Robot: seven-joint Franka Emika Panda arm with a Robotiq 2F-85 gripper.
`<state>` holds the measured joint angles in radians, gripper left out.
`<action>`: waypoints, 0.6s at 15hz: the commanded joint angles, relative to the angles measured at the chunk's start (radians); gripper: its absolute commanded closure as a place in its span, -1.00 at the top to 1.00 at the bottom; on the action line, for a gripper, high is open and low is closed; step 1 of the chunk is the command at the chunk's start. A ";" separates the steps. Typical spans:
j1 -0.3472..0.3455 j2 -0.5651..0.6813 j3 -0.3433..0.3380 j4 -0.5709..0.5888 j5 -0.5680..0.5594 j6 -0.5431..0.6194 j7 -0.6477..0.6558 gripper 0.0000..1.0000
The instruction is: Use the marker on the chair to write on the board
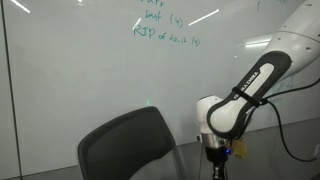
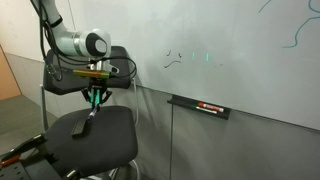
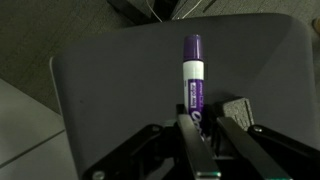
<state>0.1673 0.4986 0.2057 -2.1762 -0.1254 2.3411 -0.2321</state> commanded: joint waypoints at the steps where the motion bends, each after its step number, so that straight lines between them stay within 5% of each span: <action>1: 0.017 0.074 0.015 -0.006 -0.024 0.098 -0.048 -0.84; 9: 0.055 0.293 0.040 0.112 -0.029 0.163 -0.057 -0.84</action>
<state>0.2228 0.7239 0.2357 -2.1346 -0.1519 2.4988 -0.2741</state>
